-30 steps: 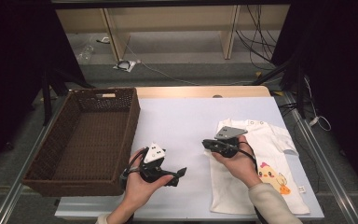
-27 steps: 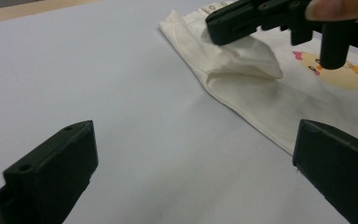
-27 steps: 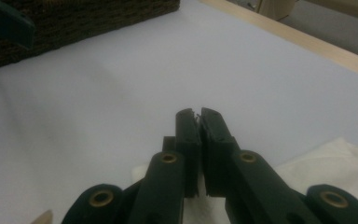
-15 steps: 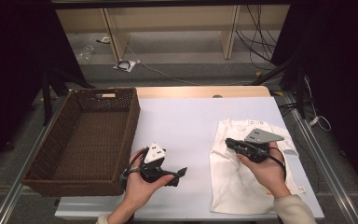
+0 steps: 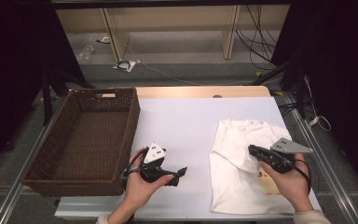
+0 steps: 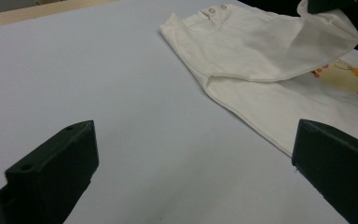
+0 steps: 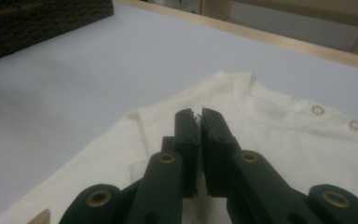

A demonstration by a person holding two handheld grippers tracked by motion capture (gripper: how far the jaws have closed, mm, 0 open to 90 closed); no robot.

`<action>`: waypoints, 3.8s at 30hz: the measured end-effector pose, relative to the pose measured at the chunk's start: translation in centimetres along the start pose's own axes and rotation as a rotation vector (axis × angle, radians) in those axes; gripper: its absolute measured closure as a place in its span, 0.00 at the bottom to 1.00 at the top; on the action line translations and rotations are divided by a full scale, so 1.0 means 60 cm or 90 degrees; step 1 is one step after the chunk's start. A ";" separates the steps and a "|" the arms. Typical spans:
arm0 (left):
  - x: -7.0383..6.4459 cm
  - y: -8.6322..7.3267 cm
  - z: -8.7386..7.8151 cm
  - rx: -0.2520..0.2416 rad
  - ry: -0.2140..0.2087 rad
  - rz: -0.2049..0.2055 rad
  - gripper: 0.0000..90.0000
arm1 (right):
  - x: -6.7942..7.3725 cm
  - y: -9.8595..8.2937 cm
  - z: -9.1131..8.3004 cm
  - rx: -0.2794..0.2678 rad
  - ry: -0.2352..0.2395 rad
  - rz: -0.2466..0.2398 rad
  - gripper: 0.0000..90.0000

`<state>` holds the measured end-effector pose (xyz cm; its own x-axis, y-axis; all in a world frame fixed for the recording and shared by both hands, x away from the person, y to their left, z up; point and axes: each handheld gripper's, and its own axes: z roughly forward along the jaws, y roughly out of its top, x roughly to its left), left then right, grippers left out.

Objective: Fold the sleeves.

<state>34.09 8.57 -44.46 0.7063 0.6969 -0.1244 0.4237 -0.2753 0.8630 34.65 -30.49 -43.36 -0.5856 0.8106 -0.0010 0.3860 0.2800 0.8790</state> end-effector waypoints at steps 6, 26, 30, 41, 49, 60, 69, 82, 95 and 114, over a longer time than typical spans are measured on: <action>0.001 -0.001 0.000 0.001 0.002 -0.001 0.00 | -0.011 -0.025 -0.014 0.016 -0.010 0.020 0.95; 0.002 0.000 -0.001 -0.002 0.006 -0.001 0.00 | -0.020 -0.084 -0.073 0.045 -0.040 0.060 0.90; 0.002 -0.001 0.000 0.001 0.008 0.001 0.00 | -0.021 -0.093 -0.091 0.041 -0.052 0.075 0.87; 0.002 -0.001 -0.001 -0.002 0.008 -0.001 0.00 | -0.027 -0.100 -0.124 0.041 -0.095 0.079 0.71; 0.003 -0.002 0.000 -0.001 0.007 -0.004 0.00 | -0.035 -0.093 -0.139 0.036 -0.130 0.077 0.65; 0.003 -0.003 0.000 0.002 0.008 0.000 0.00 | -0.099 -0.075 -0.102 0.105 -0.159 0.109 0.58; 0.009 -0.004 -0.002 0.000 0.011 -0.006 0.00 | -0.173 -0.048 -0.039 0.166 -0.172 0.134 0.54; 0.009 -0.007 0.001 0.006 0.012 -0.008 0.00 | -0.254 -0.048 0.022 0.204 -0.232 0.166 0.58; 0.009 -0.008 0.002 0.007 0.014 -0.010 0.00 | -0.286 -0.053 0.043 0.256 -0.222 0.200 0.71; 0.011 -0.009 0.001 0.008 0.017 -0.012 0.01 | -0.289 -0.034 0.051 0.318 -0.222 0.222 1.00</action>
<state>34.36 9.11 -45.03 0.6828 0.7196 -0.1266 0.4433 -0.2702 0.8547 46.16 -43.54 -46.58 -0.1373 0.9904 0.0144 0.8396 0.1087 0.5323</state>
